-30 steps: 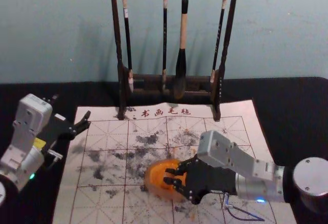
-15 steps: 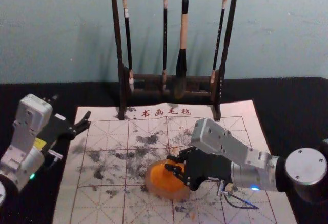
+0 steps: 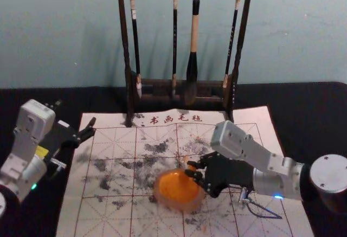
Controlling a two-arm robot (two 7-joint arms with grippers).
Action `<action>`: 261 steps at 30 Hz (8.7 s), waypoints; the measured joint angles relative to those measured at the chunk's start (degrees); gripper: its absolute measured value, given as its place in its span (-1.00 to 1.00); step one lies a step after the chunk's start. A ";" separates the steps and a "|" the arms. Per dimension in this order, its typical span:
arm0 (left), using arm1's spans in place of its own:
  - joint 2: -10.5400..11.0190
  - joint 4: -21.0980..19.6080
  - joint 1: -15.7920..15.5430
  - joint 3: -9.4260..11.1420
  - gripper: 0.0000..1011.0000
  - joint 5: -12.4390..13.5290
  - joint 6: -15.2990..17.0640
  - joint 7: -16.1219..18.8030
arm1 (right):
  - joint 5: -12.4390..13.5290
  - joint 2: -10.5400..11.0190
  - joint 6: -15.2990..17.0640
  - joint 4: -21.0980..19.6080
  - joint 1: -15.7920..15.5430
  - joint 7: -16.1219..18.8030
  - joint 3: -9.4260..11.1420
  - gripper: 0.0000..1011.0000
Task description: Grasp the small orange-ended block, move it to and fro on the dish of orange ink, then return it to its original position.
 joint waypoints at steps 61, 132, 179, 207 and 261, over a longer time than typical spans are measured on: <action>0.00 0.00 0.00 0.00 0.98 0.00 0.00 0.00 | -1.10 1.32 3.26 -5.48 -0.56 1.92 -2.36 -0.82; 0.00 0.00 0.00 0.00 0.98 0.00 0.00 0.00 | 5.17 6.53 10.07 -13.13 -5.05 -2.98 7.41 -0.82; 0.00 0.00 0.00 0.00 0.98 0.00 0.00 0.00 | 9.55 11.27 12.46 -15.10 -12.36 -5.10 13.87 -0.82; 0.00 0.00 0.00 0.00 0.98 0.00 0.00 0.00 | 8.55 9.56 13.82 -11.06 -9.20 -4.28 10.39 -0.82; 0.00 0.00 0.00 0.00 0.98 0.00 0.00 0.00 | 7.26 8.71 13.91 -9.60 -8.33 -4.20 9.62 -0.06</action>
